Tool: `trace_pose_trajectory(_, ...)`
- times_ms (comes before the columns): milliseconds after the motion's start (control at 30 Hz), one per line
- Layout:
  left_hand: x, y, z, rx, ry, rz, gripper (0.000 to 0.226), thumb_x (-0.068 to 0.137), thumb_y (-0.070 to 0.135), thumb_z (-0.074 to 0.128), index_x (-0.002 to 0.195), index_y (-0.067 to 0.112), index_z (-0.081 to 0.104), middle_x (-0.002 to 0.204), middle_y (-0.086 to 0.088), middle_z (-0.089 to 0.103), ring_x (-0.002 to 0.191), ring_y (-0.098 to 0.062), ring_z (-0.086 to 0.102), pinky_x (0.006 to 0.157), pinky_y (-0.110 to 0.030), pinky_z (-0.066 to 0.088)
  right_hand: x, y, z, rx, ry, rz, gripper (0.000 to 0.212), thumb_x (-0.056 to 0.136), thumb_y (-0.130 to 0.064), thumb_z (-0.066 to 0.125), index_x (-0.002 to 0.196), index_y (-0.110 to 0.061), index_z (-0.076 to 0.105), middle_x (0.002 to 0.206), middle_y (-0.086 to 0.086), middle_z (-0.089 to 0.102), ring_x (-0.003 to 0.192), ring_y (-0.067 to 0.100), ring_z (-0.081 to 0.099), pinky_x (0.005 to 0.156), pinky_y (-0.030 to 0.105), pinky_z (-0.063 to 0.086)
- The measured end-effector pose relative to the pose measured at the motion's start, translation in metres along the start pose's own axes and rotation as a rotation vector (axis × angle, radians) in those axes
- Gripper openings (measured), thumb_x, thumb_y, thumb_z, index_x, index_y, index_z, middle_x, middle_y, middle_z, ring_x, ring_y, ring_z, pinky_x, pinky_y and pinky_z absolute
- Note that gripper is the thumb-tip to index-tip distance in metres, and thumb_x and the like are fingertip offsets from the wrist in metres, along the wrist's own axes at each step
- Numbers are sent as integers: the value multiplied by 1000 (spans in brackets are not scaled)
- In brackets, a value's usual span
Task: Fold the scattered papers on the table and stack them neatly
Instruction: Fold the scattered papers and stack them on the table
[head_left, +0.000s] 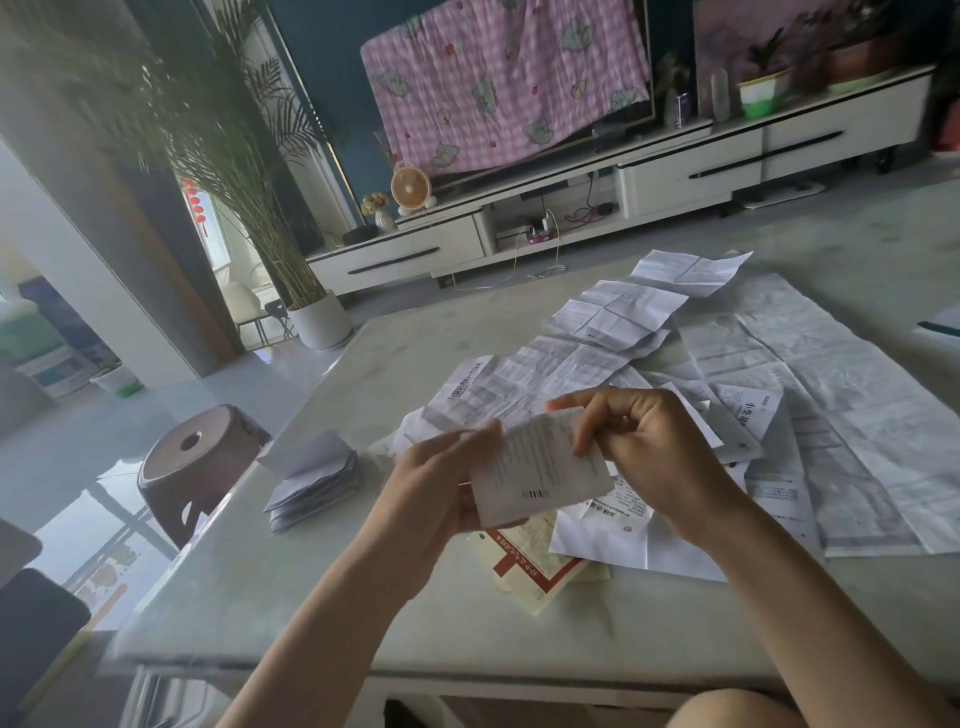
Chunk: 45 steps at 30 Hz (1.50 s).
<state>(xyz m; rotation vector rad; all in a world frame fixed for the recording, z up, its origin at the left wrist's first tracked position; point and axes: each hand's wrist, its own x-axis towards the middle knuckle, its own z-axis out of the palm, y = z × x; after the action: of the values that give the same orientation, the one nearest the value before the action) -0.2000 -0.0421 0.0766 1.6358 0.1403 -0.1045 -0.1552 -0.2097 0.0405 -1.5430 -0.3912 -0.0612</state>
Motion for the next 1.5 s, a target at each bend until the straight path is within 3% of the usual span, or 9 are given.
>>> trace_pose_trajectory(133, 2, -7, 0, 181, 138, 125, 18, 91, 6, 54, 82, 12, 70, 69, -3, 66, 63, -16, 62, 61, -30, 53, 0, -5, 1, 94, -19, 101, 33, 92, 0, 39, 79, -15, 66, 78, 0, 68, 70, 10, 64, 58, 22, 51)
trace_pose_trajectory(267, 4, -10, 1, 299, 218, 216, 27, 90, 5, 55, 76, 22, 70, 67, 2, 66, 70, -20, 58, 70, -39, 49, -3, -5, 3, -27, -165, 216, 22, 92, -36, 51, 106, -20, 58, 88, 3, 64, 83, 14, 63, 64, 27, 49)
trace_pose_trajectory(500, 6, -15, -2, 180, 193, 172, 19, 91, 8, 55, 80, 16, 69, 75, -7, 64, 71, -22, 61, 64, -37, 54, -5, 1, 12, 78, -101, 190, 13, 81, -5, 68, 92, -1, 61, 85, 11, 67, 52, 4, 63, 45, 18, 48)
trace_pose_trajectory(700, 4, -28, -20, -5, 139, 91, 18, 92, 12, 52, 84, 9, 67, 68, -3, 64, 64, -22, 66, 51, -32, 55, -6, 4, 21, 143, -125, 243, 7, 85, -5, 62, 89, -1, 65, 79, 7, 67, 63, 14, 68, 52, 26, 56)
trace_pose_trajectory(900, -2, -48, -61, 190, 178, 124, 26, 92, -3, 48, 81, 11, 67, 67, 2, 70, 61, -16, 66, 52, -26, 53, -10, 11, 33, -15, -134, 280, 15, 89, -2, 55, 93, -4, 69, 92, 11, 68, 77, 18, 68, 62, 28, 58)
trace_pose_trajectory(1000, 2, -64, -118, 575, 517, 407, 29, 89, -4, 53, 84, 20, 68, 80, 14, 70, 75, -18, 65, 66, -31, 50, -2, 12, 47, -10, -51, 313, 10, 87, -1, 58, 90, -4, 67, 81, 6, 65, 64, 9, 66, 59, 31, 59)
trace_pose_trajectory(1067, 6, -63, -157, 842, 708, 536, 22, 91, 4, 54, 105, 14, 67, 105, 1, 69, 96, -27, 62, 82, -28, 42, 6, 14, 59, -57, -23, 333, 6, 86, -5, 61, 90, -7, 65, 81, 6, 67, 69, 13, 67, 68, 39, 59)
trace_pose_trajectory(1200, 34, -56, -209, 1043, 689, 486, 50, 91, 33, 36, 132, 10, 52, 138, -10, 50, 134, -30, 36, 109, -37, 23, 34, 5, 92, -23, 24, 394, 6, 86, -4, 62, 92, -7, 60, 88, 11, 65, 75, 20, 64, 58, 28, 58)
trace_pose_trajectory(1500, 54, -111, -238, 1059, 553, 431, 54, 87, 48, 29, 86, 16, 73, 90, -2, 71, 91, -29, 61, 78, -25, 28, 107, 7, 201, 217, -7, 550, 15, 88, 3, 57, 80, -9, 53, 66, 6, 51, 43, 8, 48, 34, 12, 39)
